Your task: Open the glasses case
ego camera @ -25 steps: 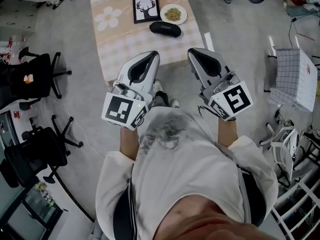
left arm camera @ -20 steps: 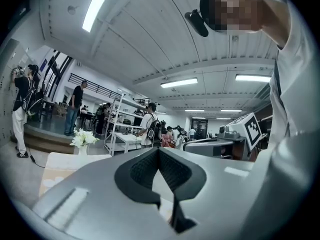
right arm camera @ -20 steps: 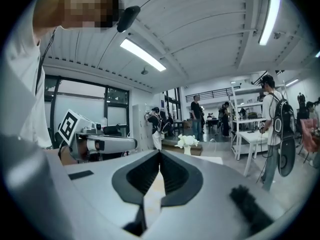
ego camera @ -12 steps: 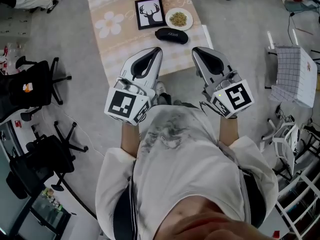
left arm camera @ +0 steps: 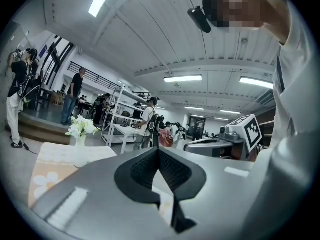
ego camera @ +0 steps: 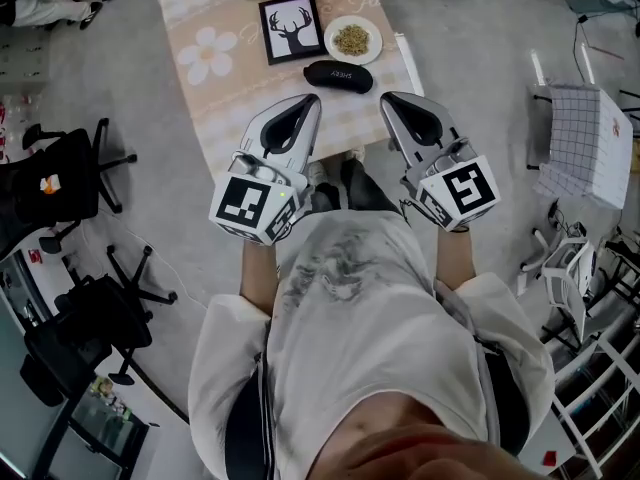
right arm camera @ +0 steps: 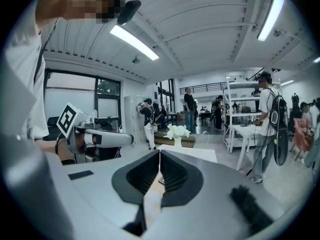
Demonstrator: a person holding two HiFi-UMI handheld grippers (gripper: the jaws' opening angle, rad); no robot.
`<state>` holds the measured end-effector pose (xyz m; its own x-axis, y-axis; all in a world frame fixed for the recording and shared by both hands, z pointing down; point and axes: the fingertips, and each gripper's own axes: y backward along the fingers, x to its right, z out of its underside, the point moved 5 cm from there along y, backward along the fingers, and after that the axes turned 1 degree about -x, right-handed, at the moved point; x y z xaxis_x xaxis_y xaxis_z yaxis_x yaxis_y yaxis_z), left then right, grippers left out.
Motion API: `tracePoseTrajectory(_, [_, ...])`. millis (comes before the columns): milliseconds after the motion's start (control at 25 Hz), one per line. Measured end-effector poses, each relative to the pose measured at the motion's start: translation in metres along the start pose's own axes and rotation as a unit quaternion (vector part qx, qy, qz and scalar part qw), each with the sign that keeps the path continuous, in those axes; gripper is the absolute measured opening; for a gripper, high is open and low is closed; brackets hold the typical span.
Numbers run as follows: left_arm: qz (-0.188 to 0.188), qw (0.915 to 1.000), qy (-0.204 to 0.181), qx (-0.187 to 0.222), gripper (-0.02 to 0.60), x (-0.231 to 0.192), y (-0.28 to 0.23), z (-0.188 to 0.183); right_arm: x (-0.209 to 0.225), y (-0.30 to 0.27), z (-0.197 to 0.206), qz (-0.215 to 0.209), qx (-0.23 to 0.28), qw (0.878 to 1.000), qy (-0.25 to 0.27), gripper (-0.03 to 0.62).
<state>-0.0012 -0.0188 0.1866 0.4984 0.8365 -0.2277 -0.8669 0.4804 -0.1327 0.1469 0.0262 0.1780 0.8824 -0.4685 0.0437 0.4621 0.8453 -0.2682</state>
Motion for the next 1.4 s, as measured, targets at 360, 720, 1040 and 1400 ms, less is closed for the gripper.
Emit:
tracePoseTrajectory(360, [-0.028,0.9991,0.001,-0.033,0.003,-0.011,-0.046,0.02,0.047,-0.03,0.029,-0.039,-0.019,0.999,-0.021,0.018])
tracePoseTrajectory(720, [-0.044,0.997,0.024,-0.059,0.003,-0.027,-0.078,0.042,0.074,-0.055,0.058,-0.059,-0.051,0.996,-0.038,0.018])
tracePoseTrajectory(1040, [-0.052,0.9948,0.038,-0.079,0.003,-0.038,-0.09,0.061,0.085,-0.071,0.079,-0.069,-0.071,0.994,-0.054,0.018])
tracePoseTrajectory(1400, [-0.07,0.9915,0.051,-0.097,0.003,-0.051,-0.104,0.099,0.098,-0.091,0.104,-0.081,-0.092,0.99,-0.064,0.018])
